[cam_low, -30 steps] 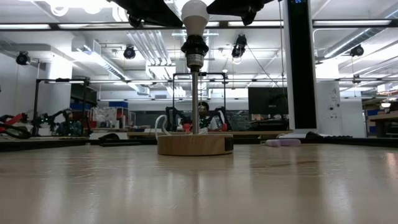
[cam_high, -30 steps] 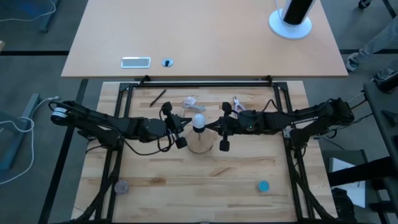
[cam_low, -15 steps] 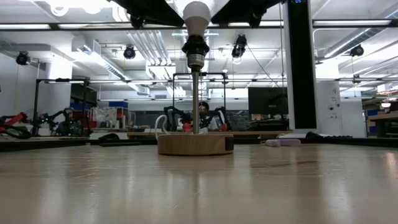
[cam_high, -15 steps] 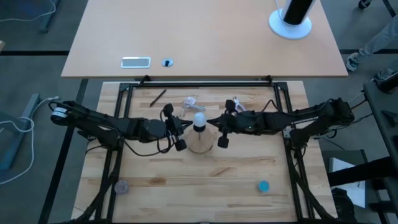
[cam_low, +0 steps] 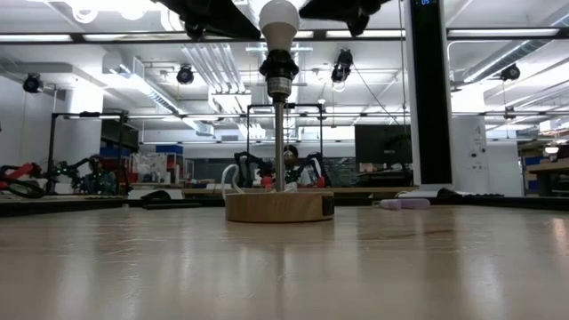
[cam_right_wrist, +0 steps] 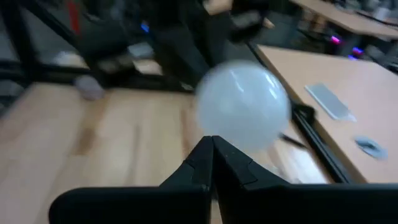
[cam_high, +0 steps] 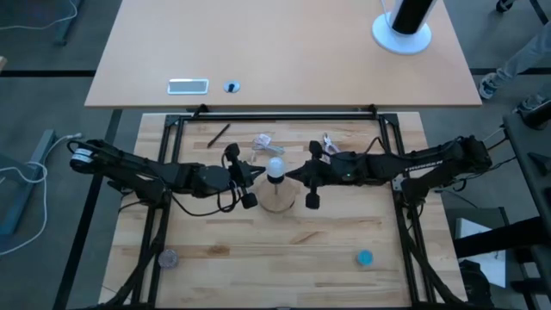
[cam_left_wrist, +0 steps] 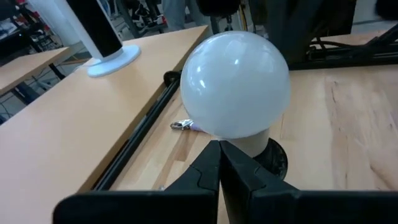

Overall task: Screw lightbulb
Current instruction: Remove the lightbulb from the brown lamp

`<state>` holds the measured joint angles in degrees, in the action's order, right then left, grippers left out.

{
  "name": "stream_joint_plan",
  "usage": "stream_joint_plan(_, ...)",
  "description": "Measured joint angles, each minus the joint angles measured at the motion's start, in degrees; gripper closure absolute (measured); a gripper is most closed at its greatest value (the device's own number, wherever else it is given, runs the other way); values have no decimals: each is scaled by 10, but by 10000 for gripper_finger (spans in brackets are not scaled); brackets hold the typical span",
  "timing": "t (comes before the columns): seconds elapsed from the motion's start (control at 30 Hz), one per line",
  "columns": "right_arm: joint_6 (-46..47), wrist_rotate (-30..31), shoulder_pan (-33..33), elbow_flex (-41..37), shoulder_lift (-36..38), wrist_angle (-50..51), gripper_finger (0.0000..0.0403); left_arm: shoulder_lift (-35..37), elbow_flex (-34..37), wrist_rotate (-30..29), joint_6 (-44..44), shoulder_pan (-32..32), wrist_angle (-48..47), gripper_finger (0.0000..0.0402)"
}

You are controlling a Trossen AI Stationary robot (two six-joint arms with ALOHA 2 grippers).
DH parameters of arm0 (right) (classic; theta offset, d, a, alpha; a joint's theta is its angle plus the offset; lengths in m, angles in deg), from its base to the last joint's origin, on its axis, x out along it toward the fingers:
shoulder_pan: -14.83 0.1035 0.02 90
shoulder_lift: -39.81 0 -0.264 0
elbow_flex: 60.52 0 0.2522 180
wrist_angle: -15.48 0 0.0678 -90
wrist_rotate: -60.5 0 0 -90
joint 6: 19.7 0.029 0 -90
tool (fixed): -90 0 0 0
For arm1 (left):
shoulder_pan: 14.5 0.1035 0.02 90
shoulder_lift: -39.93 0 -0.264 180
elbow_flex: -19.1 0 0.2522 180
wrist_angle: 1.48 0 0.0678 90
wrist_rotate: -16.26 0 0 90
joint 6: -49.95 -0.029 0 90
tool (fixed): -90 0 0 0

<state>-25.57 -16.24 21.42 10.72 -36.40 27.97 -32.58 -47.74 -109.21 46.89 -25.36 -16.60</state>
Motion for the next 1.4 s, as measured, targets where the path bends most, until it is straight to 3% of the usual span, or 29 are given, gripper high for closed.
stream_joint_plan(0.13, 0, -30, 0, 1, -3, -29, 403, 0, 0, 0, -8, 1, 0, 401)
stream_joint_plan(1.4, 4, -27, 0, 1, -8, -20, 403, 17, 0, -1, -9, -6, -15, 401)
